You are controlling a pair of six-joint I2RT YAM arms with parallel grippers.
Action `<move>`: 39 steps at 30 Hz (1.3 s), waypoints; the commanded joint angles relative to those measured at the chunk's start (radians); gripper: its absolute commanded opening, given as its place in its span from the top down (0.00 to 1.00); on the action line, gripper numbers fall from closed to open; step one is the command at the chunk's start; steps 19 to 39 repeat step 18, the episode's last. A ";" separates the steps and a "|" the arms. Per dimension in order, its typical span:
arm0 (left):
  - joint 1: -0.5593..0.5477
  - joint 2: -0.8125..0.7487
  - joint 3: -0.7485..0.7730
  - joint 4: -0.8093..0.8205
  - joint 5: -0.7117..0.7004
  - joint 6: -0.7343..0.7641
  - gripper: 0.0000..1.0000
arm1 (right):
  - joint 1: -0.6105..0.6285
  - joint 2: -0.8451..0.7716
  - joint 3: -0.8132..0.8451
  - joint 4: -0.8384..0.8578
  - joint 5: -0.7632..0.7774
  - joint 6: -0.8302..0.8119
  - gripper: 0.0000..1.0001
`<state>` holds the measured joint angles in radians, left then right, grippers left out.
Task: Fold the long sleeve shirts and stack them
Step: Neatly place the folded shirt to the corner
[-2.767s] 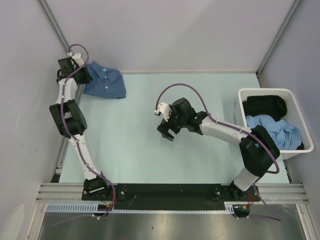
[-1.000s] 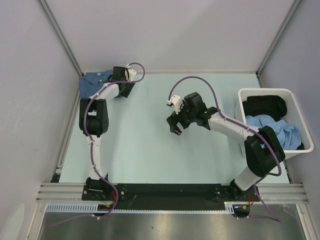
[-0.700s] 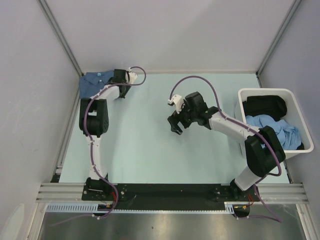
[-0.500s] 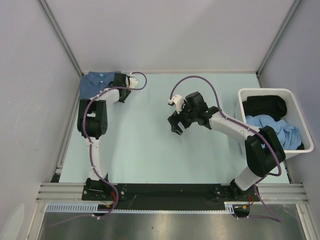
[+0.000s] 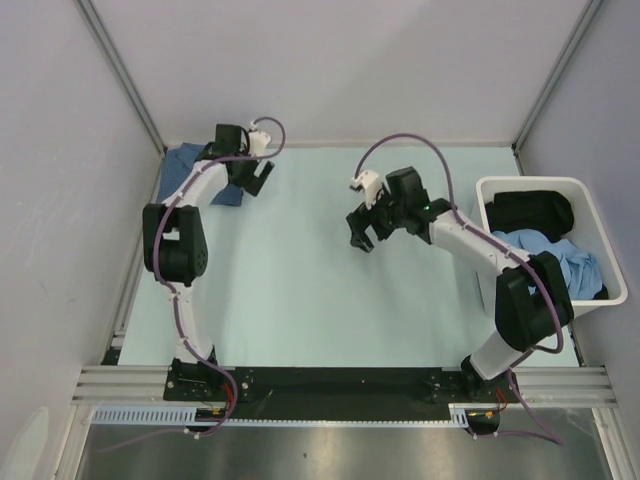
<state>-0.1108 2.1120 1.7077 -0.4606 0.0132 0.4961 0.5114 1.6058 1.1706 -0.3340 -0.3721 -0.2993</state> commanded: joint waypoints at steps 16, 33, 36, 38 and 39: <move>0.006 -0.572 -0.182 -0.224 0.407 -0.438 0.01 | -0.551 -0.125 0.289 -0.272 -0.149 0.216 0.00; 0.005 -0.650 -0.288 -0.181 0.410 -0.450 0.01 | -0.599 -0.177 0.249 -0.272 -0.169 0.213 0.00; 0.005 -0.650 -0.288 -0.181 0.410 -0.450 0.01 | -0.599 -0.177 0.249 -0.272 -0.169 0.213 0.00; 0.005 -0.650 -0.288 -0.181 0.410 -0.450 0.01 | -0.599 -0.177 0.249 -0.272 -0.169 0.213 0.00; 0.005 -0.650 -0.288 -0.181 0.410 -0.450 0.01 | -0.599 -0.177 0.249 -0.272 -0.169 0.213 0.00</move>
